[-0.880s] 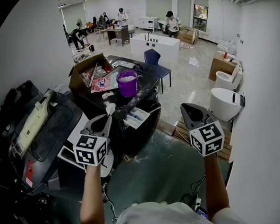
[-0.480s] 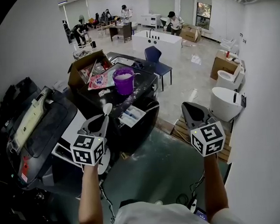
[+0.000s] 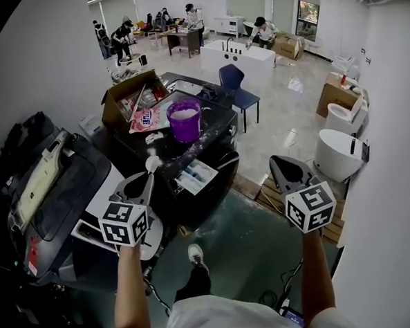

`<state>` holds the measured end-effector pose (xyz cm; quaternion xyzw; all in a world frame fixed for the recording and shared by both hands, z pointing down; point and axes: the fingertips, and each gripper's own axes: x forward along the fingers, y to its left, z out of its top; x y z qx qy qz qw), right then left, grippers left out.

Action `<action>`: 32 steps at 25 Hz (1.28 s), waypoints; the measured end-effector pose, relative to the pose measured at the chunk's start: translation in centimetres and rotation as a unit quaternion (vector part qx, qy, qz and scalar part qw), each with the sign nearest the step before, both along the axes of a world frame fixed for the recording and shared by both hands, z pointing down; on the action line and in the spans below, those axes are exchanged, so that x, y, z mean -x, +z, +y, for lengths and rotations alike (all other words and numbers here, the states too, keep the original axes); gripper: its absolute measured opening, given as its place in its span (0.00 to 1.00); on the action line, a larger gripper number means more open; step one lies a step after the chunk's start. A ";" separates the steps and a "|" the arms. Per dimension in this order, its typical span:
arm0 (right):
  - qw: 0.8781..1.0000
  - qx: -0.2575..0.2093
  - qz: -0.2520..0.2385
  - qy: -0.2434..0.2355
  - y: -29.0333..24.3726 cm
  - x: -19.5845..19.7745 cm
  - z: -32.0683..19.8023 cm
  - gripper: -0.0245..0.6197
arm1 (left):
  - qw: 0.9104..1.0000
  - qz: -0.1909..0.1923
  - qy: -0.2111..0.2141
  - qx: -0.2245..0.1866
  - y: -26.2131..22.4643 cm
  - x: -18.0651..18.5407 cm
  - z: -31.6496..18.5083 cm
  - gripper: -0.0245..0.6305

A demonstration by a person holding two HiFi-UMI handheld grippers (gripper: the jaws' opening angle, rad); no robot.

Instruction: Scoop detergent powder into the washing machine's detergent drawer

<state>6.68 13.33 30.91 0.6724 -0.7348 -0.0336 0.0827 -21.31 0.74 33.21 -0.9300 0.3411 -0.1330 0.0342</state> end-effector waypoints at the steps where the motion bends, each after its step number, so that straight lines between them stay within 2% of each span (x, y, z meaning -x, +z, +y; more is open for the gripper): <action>1: 1.000 0.000 0.001 0.001 0.2 -0.3 -1.3 0.04 | 1.000 0.001 0.000 0.000 0.2 -0.2 -1.5 0.06; 6: 1.000 -0.007 0.011 0.009 0.0 -1.8 -9.7 0.04 | 1.000 0.015 0.009 0.002 0.7 -1.8 -11.0 0.06; 10: 1.000 -0.013 0.010 0.005 -1.0 -2.3 -17.0 0.04 | 0.999 0.029 0.035 0.017 0.5 -3.9 -18.7 0.06; 15: 1.000 -0.018 -0.003 0.000 -1.8 -2.6 -24.8 0.05 | 0.998 0.029 0.047 0.035 0.4 -5.6 -26.9 0.06; 19: 1.000 -0.007 -0.017 -0.003 -1.7 -3.1 -29.4 0.05 | 0.997 0.004 0.069 0.040 0.7 -7.8 -31.5 0.06; 23: 1.000 0.018 -0.012 0.000 -0.5 -3.7 -33.2 0.05 | 0.991 -0.058 0.118 0.031 1.1 -10.8 -34.9 0.06; 26: 0.999 0.035 -0.009 -0.003 0.9 -3.8 -35.4 0.05 | 0.980 -0.116 0.162 0.021 1.8 -13.5 -36.9 0.06; 28: 0.999 0.047 -0.010 -0.008 2.0 -4.0 -36.7 0.05 | 0.966 -0.161 0.200 0.013 2.9 -15.4 -37.6 0.06; 30: 0.998 0.054 -0.015 -0.016 3.1 -4.4 -38.1 0.05 | 0.947 -0.217 0.236 -0.001 4.5 -17.2 -38.2 0.06; 32: 0.998 0.059 -0.021 -0.027 4.1 -4.8 -39.6 0.05 | 0.923 -0.285 0.258 -0.012 6.8 -18.5 -39.1 0.06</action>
